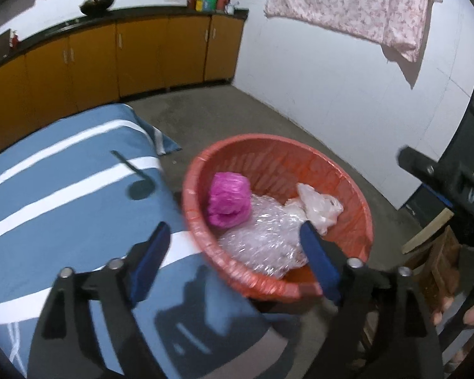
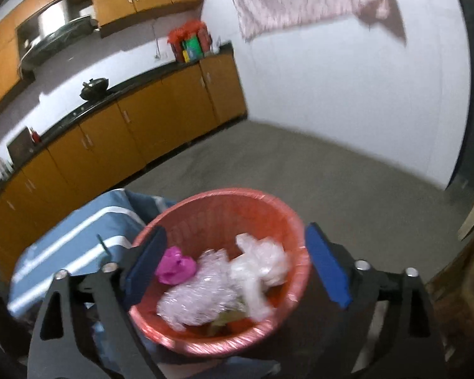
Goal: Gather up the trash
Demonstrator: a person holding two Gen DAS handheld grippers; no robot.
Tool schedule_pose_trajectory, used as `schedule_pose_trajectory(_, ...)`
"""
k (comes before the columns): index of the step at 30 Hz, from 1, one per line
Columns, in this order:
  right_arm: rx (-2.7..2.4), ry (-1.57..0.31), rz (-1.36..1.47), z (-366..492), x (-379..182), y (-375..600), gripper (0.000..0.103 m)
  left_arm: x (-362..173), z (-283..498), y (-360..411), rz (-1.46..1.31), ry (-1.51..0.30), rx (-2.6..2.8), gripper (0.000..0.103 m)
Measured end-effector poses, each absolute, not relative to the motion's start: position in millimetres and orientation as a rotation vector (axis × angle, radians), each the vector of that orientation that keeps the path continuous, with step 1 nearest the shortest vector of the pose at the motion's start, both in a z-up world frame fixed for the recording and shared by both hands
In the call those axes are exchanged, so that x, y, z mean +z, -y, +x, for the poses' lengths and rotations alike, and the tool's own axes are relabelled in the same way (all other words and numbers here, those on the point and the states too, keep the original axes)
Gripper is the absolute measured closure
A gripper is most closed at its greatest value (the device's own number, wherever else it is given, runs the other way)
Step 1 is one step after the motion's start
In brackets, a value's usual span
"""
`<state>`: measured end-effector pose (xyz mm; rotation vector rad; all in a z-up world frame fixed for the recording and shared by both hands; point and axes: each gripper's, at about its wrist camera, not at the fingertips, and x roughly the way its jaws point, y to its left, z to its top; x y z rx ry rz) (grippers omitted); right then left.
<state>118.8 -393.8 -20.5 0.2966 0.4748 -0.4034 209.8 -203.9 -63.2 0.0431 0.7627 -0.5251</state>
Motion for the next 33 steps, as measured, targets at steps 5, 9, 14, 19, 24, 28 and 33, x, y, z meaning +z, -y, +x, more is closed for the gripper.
schedule_pose_trajectory(5,-0.482,-0.425,0.126,83.6,-6.1,355.1,0.002,-36.9,170.3,154.9,0.032,-0.651,-0.438,0.004)
schedule_pose_trajectory(9,-0.46,-0.432,0.091,61.9,0.0,331.9,0.002,-19.5,137.7,111.1,0.035,-0.577,-0.327,0.004)
schedule_pose_trajectory(14,-0.399,-0.442,0.086,41.6,2.9,301.6,0.002,-7.6,98.9,60.8,0.032,-0.52,-0.186,0.004)
schedule_pose_trajectory(19,-0.357,-0.436,0.045,29.6,4.1,274.5,0.002,-3.4,73.1,25.4,0.007,-0.513,-0.098,0.004)
schedule_pose_trajectory(24,-0.314,-0.424,0.018,16.2,2.9,248.7,0.002,-4.4,50.5,-0.1,-0.028,-0.502,-0.069,0.004)
schedule_pose_trajectory(28,-0.302,-0.41,0.003,8.3,1.7,235.6,0.002,-3.8,33.0,-8.7,-0.026,-0.479,-0.057,0.004)
schedule_pose_trajectory(33,-0.292,-0.401,-0.004,0.0,0.6,224.8,0.002,-3.0,16.5,-9.9,0.009,-0.449,-0.031,0.004)
